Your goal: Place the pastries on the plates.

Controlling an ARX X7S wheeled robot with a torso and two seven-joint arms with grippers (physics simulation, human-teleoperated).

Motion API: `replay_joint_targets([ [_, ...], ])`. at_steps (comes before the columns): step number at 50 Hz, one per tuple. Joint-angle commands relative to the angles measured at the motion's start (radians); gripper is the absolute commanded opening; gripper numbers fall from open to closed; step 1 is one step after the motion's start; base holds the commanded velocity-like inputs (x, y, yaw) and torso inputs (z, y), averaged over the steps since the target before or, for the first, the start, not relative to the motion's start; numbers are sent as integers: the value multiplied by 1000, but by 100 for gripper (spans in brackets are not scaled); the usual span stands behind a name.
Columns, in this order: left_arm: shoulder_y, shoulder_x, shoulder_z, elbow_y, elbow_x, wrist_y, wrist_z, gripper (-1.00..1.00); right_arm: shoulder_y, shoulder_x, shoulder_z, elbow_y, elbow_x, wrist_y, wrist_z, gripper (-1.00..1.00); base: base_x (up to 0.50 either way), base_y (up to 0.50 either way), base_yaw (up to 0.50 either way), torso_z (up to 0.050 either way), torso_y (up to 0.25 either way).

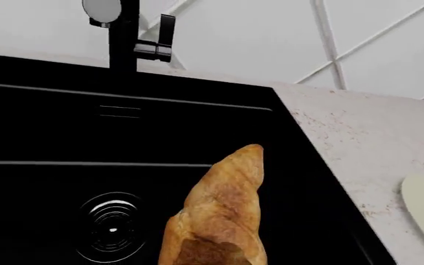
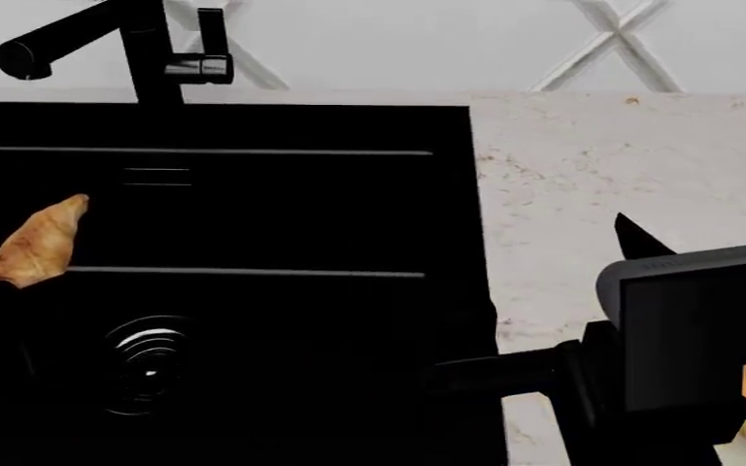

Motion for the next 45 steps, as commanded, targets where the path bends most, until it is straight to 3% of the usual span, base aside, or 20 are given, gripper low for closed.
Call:
replay_joint_targets([
  [1,2,-5,3,-12,20,11,21,-100,3,-7,-14,11,-14,-6,-4,100,0,500,0,0,0],
  [16,17,-34,4,13,-33,35,-13,-100,-33,5,3,-9,-2,-14,14,100,0,500,0,0,0],
  [45,16,-40,16,7,4,49,17,-100,-28,10,-8,-11,-7,-17,14,100,-1,500,0,0,0],
])
